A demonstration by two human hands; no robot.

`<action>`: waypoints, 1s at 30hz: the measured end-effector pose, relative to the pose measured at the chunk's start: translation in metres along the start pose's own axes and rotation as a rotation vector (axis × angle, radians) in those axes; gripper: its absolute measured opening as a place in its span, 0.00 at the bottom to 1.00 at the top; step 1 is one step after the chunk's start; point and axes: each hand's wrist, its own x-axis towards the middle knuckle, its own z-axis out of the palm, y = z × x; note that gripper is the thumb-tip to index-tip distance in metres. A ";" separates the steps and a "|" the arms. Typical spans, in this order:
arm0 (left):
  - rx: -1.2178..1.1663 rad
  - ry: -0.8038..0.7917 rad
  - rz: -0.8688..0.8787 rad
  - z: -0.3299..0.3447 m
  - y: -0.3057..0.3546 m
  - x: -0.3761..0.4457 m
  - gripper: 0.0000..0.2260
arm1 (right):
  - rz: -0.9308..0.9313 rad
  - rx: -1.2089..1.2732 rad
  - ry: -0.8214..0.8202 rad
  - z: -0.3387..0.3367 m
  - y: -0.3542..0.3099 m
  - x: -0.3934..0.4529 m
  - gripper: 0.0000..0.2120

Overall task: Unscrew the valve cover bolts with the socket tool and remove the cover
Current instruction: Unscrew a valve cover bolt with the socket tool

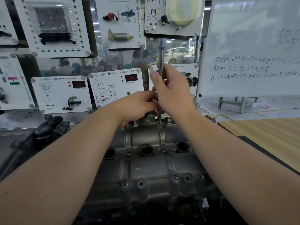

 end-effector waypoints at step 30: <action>-0.029 0.014 0.006 -0.001 0.000 -0.001 0.11 | 0.005 0.026 -0.047 -0.001 -0.001 -0.002 0.14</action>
